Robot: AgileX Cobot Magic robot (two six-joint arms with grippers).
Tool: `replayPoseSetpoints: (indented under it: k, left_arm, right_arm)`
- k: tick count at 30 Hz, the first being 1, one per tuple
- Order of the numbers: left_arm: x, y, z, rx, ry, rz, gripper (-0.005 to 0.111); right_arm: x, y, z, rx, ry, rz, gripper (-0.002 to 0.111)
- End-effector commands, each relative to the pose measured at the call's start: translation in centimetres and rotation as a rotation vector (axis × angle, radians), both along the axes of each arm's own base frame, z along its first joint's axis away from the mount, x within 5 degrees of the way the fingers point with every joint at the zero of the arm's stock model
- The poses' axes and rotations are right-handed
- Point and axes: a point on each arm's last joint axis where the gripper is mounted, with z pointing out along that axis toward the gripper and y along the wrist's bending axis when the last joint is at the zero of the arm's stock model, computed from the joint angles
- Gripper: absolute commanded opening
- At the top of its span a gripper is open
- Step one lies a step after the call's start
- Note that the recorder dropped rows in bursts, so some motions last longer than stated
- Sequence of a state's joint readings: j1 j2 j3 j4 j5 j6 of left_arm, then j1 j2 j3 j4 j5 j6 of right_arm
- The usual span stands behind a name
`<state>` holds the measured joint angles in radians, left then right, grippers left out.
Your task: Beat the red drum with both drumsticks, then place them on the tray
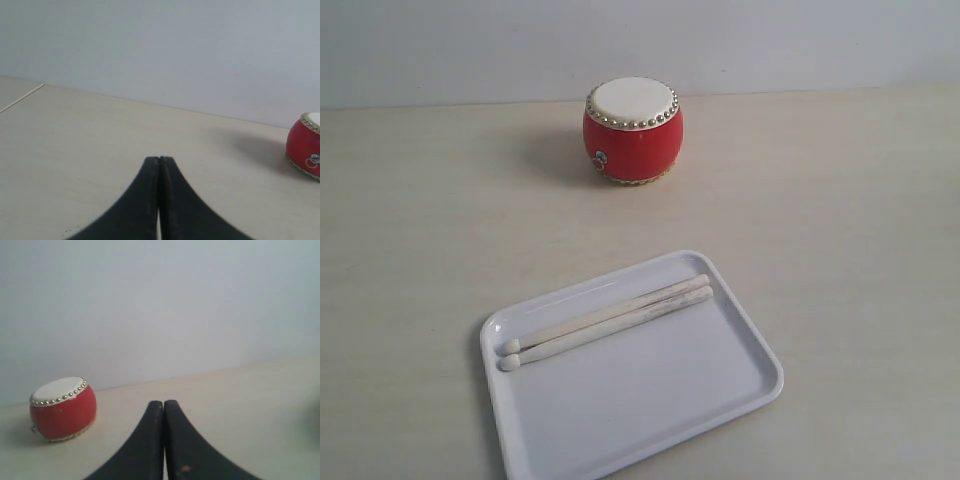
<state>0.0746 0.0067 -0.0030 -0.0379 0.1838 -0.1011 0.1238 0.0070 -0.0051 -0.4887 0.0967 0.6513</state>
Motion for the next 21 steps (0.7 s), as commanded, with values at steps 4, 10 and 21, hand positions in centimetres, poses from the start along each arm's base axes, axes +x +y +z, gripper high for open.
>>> replayPoseSetpoints:
  k: [4,10,21]
  left_arm:
    - [-0.04,-0.02,-0.04,-0.005,-0.006,-0.004,0.000]
    - [-0.04,-0.02,-0.04,-0.005,-0.006,-0.004,0.000]
    - [-0.04,-0.02,-0.04,-0.005,-0.006,-0.004,0.000]
  right_arm:
    - [-0.04,-0.21,-0.90,-0.019,0.081,-0.010,0.000]
    - [-0.06,0.12,-0.91,-0.009,0.083,0.044,0.000]
    - [-0.07,0.18,-0.88,0.000,0.081,0.050,0.000]
